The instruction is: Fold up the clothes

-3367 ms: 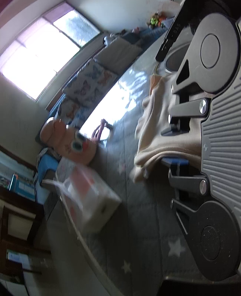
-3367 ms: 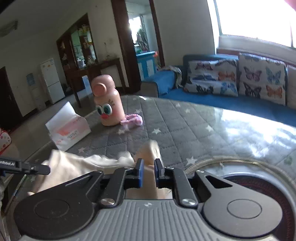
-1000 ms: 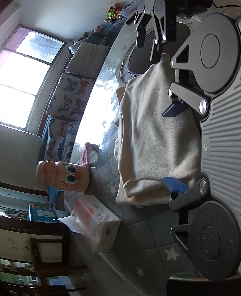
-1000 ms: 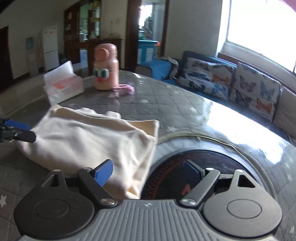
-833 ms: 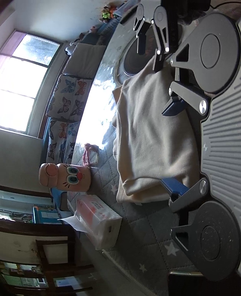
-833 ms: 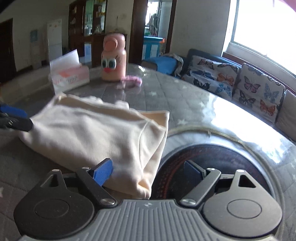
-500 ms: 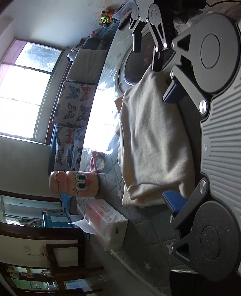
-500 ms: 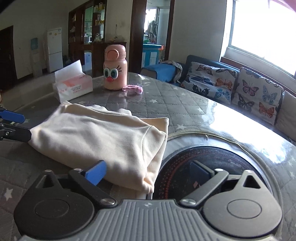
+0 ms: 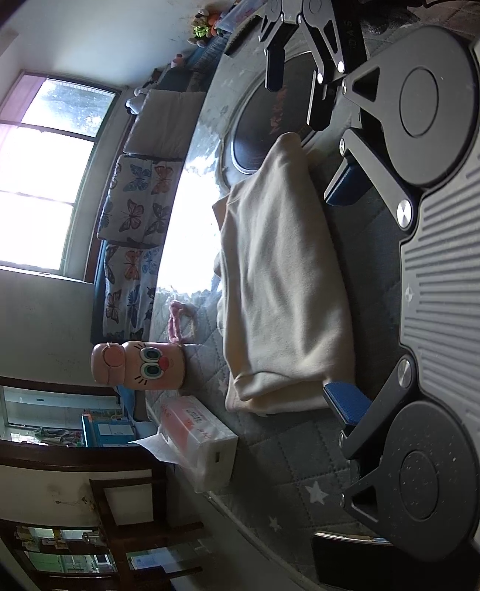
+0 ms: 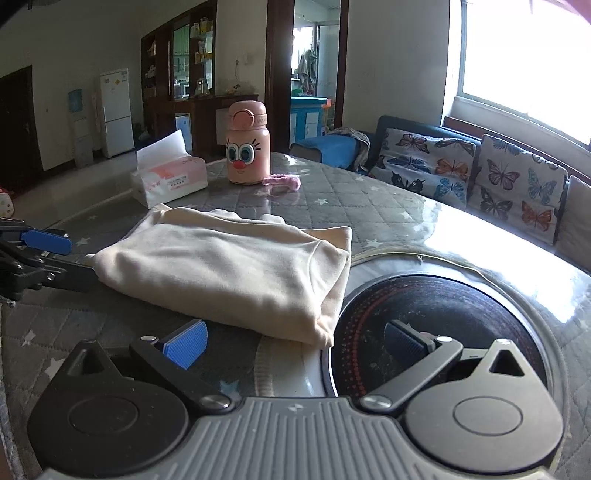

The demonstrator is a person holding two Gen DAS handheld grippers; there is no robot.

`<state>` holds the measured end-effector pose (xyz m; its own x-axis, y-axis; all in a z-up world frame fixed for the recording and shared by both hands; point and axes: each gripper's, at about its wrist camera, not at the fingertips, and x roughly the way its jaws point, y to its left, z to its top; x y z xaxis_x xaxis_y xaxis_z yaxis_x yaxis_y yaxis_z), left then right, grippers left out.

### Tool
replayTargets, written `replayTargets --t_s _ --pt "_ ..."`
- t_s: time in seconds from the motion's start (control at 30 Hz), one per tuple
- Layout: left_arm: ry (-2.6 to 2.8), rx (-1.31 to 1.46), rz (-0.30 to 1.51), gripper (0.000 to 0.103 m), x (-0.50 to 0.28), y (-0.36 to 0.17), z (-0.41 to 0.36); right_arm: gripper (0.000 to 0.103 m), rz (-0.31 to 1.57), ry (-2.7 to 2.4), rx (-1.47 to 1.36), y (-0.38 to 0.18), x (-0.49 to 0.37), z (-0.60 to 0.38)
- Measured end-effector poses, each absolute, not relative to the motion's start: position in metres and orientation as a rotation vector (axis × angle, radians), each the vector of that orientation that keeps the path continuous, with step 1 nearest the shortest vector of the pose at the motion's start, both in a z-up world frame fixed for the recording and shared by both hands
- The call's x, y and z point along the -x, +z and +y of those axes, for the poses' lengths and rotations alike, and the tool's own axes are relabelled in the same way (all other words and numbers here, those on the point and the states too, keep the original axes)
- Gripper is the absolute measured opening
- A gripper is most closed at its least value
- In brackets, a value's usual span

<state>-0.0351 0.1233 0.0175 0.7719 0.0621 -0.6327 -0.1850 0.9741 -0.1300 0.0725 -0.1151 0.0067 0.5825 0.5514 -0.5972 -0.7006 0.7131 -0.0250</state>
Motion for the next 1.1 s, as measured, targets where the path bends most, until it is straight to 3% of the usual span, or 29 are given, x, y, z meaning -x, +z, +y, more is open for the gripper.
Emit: replayTargets --t_s 1.1 --pt "0.201 0.090 0.691 0.103 0.060 0.016 0.087 0.103 0.673 0.767 0.231 -0.001 -0.026 -0.115"
